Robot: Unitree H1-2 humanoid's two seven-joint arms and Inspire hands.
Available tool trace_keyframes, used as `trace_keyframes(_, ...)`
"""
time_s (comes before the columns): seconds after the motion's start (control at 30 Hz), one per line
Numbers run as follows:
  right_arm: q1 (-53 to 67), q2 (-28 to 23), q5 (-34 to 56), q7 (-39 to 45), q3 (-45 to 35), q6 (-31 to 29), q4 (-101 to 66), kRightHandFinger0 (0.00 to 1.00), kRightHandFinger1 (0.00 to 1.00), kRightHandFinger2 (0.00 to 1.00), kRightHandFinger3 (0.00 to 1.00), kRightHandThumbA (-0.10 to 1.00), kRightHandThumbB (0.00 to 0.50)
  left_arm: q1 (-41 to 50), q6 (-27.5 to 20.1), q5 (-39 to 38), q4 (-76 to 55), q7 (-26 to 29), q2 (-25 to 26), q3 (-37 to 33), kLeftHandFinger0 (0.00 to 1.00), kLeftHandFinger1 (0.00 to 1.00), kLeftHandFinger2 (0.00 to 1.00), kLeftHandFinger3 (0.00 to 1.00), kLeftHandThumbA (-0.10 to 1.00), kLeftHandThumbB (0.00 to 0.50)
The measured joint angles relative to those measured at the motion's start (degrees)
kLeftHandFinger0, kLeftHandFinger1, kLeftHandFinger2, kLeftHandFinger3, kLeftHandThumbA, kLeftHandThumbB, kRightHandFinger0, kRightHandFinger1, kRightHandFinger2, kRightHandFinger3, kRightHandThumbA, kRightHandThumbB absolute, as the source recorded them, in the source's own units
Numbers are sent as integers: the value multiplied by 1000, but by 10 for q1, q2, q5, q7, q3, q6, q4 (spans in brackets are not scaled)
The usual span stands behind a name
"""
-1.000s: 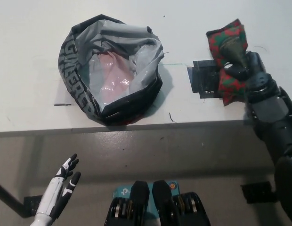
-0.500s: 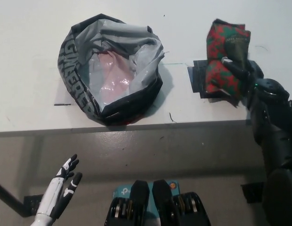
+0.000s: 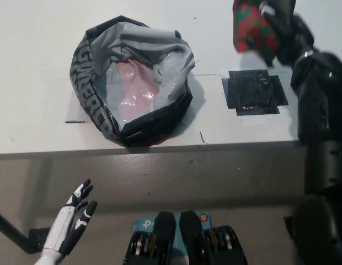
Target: The robot uses its right hand to pick up a bag of coffee beans and puts it in the black plastic bag, then the robot grabs the top of the bag and lifts it.
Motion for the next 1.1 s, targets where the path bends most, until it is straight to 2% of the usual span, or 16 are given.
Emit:
trace_keyframes(0.07, -15, -1, 12, 2, 7, 5, -18, 0, 337, 735, 330, -100, 152, 0, 0, 0, 0, 0, 0, 0, 955, 1000, 1000, 1000, 971, 179)
trace_keyframes(0.13, -34, -3, 24, 4, 20, 9, -34, 0, 313, 718, 395, -100, 149, -1, 0, 0, 0, -1, 0, 0, 954, 1000, 1000, 1000, 974, 179)
trace_keyframes(0.17, -40, -4, 27, 5, 25, 10, -38, 0, 294, 728, 493, -100, 141, -1, 0, 0, 0, -1, 0, 0, 955, 1000, 1000, 1000, 977, 181)
trace_keyframes(0.2, -52, -5, 31, 7, 37, 12, -45, 0, 303, 742, 533, -100, 147, -1, 0, 0, 0, -1, 0, 0, 955, 1000, 1000, 1000, 977, 180)
trace_keyframes(0.3, -80, -11, 30, 13, 80, 13, -55, 0, 411, 848, 738, -100, 156, -2, 0, 0, 0, -2, 1, 0, 956, 1000, 1000, 1000, 967, 169)
trace_keyframes(0.43, -112, -12, 21, 21, 133, 12, -44, 108, 533, 886, 778, -100, 164, -1, -1, 0, 0, -5, 2, -1, 956, 1000, 1000, 1000, 967, 178)
trace_keyframes(0.57, -161, -11, -3, 33, 213, 3, 31, 57, 500, 840, 821, -100, 141, -2, -2, 0, 0, -5, 3, -1, 956, 1000, 1000, 1000, 969, 175)
trace_keyframes(0.6, -173, -10, -10, 35, 236, -3, 57, 24, 432, 755, 783, -100, 145, -2, -2, 0, 0, -5, 3, -1, 954, 1000, 1000, 1000, 970, 170)
trace_keyframes(0.73, -199, 1, -30, 37, 280, -24, 131, 0, 325, 682, 692, -100, 145, -2, -3, 0, 0, -5, 3, -2, 950, 1000, 1000, 1000, 967, 170)
trace_keyframes(0.77, -200, 2, -31, 37, 283, -27, 139, 0, 287, 659, 672, -100, 146, -2, -3, 0, 0, -5, 3, -2, 947, 1000, 1000, 1000, 954, 153)
trace_keyframes(0.83, -209, 13, -44, 36, 304, -40, 182, 0, 319, 720, 762, -100, 148, -2, -4, 0, 0, -5, 3, -3, 945, 1000, 1000, 1000, 948, 150)
trace_keyframes(0.93, -218, 28, -65, 32, 335, -58, 236, 1, 362, 746, 815, -100, 137, -3, -7, 0, 1, -6, 3, -4, 942, 1000, 1000, 1000, 950, 150)
trace_keyframes(1.0, -219, 34, -76, 29, 349, -70, 262, 1, 373, 731, 745, -100, 127, -3, -8, 0, 1, -6, 3, -5, 940, 1000, 1000, 1000, 937, 154)
trace_keyframes(1.03, -219, 35, -79, 29, 353, -73, 268, 0, 309, 654, 608, -100, 141, -3, -8, 0, 1, -6, 3, -5, 940, 1000, 1000, 1000, 935, 157)
trace_keyframes(1.07, -219, 39, -89, 27, 365, -82, 288, 0, 299, 633, 552, -100, 145, -3, -8, 0, 1, -6, 3, -5, 939, 1000, 1000, 1000, 935, 157)
trace_keyframes(1.1, -219, 41, -93, 26, 371, -87, 299, 0, 327, 662, 515, -100, 157, -3, -8, 0, 1, -7, 3, -5, 937, 1000, 1000, 1000, 938, 149)
